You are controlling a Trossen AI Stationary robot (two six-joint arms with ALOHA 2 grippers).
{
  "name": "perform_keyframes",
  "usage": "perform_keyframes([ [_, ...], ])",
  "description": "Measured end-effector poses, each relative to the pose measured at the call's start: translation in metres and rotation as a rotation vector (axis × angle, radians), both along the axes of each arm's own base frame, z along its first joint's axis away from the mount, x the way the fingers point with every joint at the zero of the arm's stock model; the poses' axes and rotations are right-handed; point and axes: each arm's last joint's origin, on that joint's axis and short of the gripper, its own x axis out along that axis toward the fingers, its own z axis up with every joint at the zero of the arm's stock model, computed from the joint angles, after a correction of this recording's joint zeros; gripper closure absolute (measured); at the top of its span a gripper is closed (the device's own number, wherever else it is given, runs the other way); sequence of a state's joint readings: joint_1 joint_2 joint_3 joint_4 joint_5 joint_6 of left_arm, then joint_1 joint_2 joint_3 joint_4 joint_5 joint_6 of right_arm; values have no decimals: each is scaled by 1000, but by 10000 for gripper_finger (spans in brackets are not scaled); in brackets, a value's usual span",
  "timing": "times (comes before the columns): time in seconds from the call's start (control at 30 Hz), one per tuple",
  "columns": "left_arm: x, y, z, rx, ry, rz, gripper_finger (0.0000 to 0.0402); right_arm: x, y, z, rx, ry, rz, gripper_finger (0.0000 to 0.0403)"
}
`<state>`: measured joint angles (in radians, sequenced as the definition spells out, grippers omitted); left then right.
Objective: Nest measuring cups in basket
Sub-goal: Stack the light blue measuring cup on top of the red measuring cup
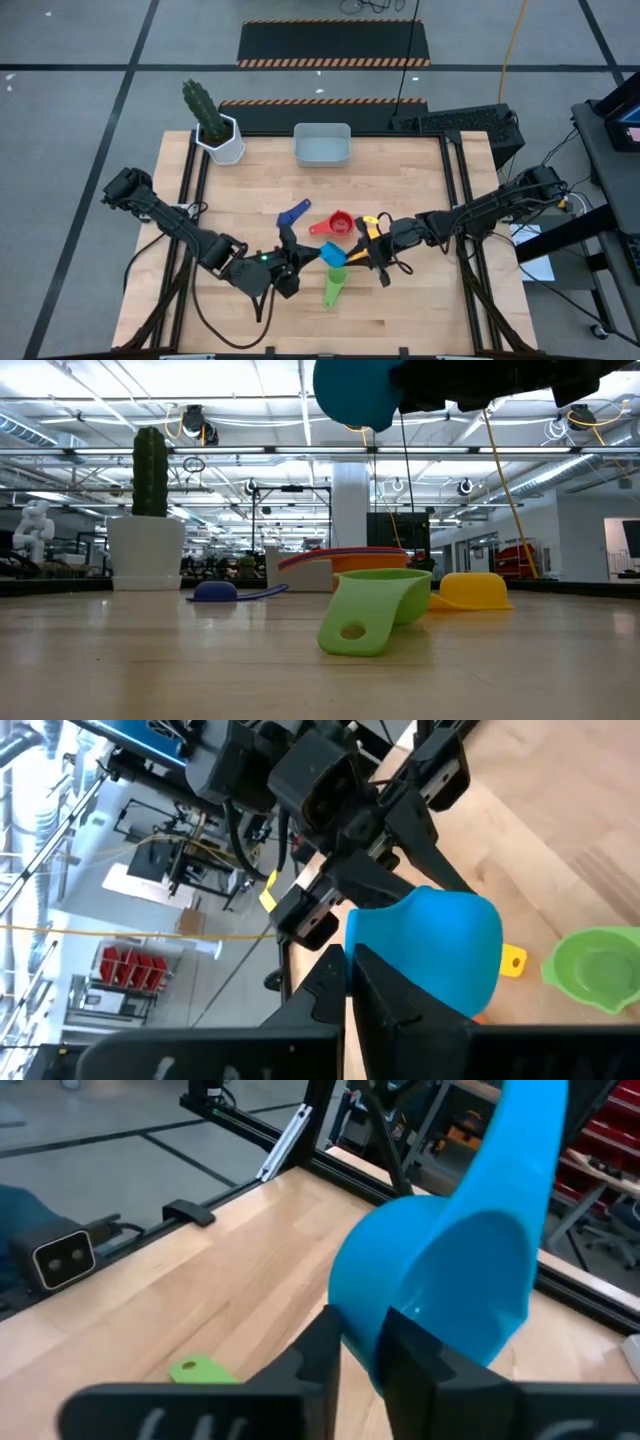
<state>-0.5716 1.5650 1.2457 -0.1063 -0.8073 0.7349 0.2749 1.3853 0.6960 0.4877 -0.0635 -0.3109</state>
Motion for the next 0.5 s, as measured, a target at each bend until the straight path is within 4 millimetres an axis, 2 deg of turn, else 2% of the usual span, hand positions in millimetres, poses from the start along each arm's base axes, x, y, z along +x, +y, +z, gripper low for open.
perform_keyframes([
  [0.17,1,4,-1,-20,4,29,355,-1,1,-1,-8,12,44,398],
  [0.5,1,8,-1,-130,-71,178,255,-1,-8,-8,-66,69,-3,401],
])
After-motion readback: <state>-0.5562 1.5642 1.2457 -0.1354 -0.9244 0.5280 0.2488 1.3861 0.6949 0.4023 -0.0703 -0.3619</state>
